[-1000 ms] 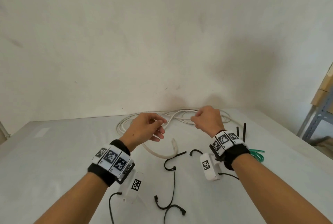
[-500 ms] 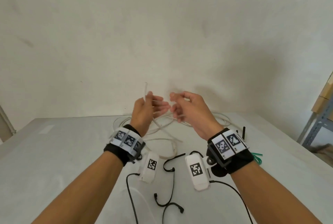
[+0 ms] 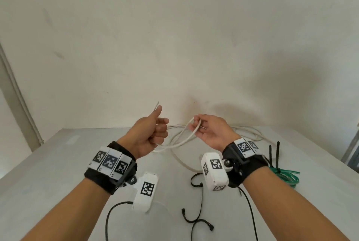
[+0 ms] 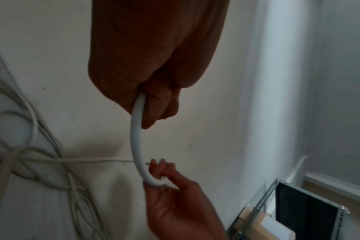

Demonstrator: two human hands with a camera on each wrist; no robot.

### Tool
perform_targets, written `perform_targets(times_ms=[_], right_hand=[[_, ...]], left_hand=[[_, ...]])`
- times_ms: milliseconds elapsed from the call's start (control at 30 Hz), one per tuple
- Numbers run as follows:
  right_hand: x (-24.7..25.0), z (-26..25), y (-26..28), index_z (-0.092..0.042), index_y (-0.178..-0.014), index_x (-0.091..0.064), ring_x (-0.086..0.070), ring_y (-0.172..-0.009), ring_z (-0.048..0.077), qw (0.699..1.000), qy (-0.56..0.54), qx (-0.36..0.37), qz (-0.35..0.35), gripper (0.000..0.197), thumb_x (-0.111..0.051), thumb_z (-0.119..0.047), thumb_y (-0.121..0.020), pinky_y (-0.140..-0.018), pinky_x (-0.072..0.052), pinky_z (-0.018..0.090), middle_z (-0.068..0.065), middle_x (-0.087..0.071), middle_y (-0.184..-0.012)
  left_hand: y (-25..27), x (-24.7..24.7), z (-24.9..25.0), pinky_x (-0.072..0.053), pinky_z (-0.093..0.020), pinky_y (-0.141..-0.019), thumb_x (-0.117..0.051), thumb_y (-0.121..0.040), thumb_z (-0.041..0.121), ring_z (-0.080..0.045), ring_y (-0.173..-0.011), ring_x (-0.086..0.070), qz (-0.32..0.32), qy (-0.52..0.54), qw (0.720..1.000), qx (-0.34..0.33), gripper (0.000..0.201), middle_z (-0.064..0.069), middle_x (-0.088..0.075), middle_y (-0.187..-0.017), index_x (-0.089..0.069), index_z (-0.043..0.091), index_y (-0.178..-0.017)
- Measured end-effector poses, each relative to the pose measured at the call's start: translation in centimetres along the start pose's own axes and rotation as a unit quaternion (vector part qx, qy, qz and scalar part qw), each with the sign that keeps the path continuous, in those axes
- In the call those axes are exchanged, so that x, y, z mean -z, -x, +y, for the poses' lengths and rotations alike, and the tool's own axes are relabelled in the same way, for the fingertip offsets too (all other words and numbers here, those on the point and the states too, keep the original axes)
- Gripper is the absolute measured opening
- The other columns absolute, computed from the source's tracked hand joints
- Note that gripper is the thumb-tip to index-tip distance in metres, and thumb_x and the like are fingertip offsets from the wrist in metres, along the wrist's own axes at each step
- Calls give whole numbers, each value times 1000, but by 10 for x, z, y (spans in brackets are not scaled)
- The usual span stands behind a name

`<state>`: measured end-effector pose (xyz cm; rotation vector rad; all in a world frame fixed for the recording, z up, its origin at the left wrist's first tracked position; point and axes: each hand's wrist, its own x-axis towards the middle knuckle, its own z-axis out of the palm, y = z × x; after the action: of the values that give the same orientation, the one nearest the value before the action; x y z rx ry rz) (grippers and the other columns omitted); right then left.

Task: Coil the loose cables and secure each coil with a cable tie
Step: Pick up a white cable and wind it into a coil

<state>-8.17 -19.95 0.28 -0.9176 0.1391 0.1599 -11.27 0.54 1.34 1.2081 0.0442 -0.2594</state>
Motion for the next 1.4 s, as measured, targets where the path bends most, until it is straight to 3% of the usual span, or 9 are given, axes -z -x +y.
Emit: perform_targets(times_ms=[267, 533, 733, 867, 1000, 1167, 1233, 1300, 1400], right_hand=[[-2, -20, -2, -1, -87, -56, -51, -50, 16, 996, 58, 59, 16, 18, -52, -2, -104, -58, -60, 32, 7, -49, -66], [21, -43, -7, -9, -79, -49, -43, -48, 14, 989, 4, 92, 114, 25, -49, -4, -104, -50, -54, 26, 3, -44, -62], [1, -44, 4, -4, -108, -63, -37, -47, 11, 980, 167, 105, 11, 9, -60, -11, -102, -51, -49, 26, -1, -45, -61], [-28, -41, 16, -6, -114, -62, -37, -52, 11, 968, 220, 109, -55, 11, -58, -12, -105, -55, -49, 26, -1, -45, -67], [-44, -41, 19, -10, -120, -62, -36, -50, 10, 941, 306, 140, -48, 20, -49, -20, -109, -55, -42, 27, -4, -46, -64], [-50, -46, 12, -30, -131, -56, -56, -74, 12, 865, 463, 190, -5, 26, -47, -38, -108, -77, -49, 34, -1, -61, -89], [-40, -46, 5, -26, -145, -40, -63, -111, 23, 795, 584, 165, 21, 46, -55, -41, -104, -97, -49, 39, 9, -62, -127], [-27, -40, 2, -17, -150, -32, -48, -134, 35, 712, 688, 133, 47, 60, -59, -42, -102, -109, -42, 41, 17, -46, -147], [-16, -20, 13, -17, -128, -51, -48, -120, 28, 666, 719, 192, 44, 41, -57, -48, -101, -95, -42, 36, 10, -50, -128]], left_hand=[[17, 26, 13, -9, -21, -37, -55, -92, 59, -11, -48, -9, -42, -10, 999, 22, 51, 7, -15, -59, -49, 15, -66], [25, 47, 40, -7, -20, -38, -47, -103, 39, -10, -42, -8, -65, -83, 994, -23, 44, 8, -11, -54, -45, 17, -65], [17, 38, 29, -11, -19, -36, -46, -105, 37, -10, -43, -11, -31, -163, 986, -26, 41, 7, -14, -57, -52, 18, -70], [14, 10, 14, -12, -21, -38, -47, -104, 40, -11, -46, -10, -99, -211, 972, -17, 38, 6, -15, -58, -54, 19, -72], [11, -11, 2, -11, -23, -42, -38, -101, 33, -14, -50, -8, -173, -253, 952, 19, 36, 3, -14, -61, -56, 16, -75], [7, -20, -14, -11, -23, -44, -39, -105, 32, -13, -51, -11, -179, -279, 943, 38, 31, 4, -18, -61, -54, 18, -80], [4, -18, -12, -13, -22, -41, -38, -108, 31, -11, -48, -12, -138, -197, 971, -1, 32, 6, -18, -61, -51, 20, -80], [-1, -14, -4, -13, -22, -40, -37, -109, 31, -10, -47, -14, -89, -87, 991, -49, 34, 7, -19, -61, -50, 20, -80], [-9, -11, 7, -12, -23, -43, -36, -111, 31, -8, -46, -17, -46, 59, 992, -103, 34, 7, -20, -61, -49, 19, -81]])
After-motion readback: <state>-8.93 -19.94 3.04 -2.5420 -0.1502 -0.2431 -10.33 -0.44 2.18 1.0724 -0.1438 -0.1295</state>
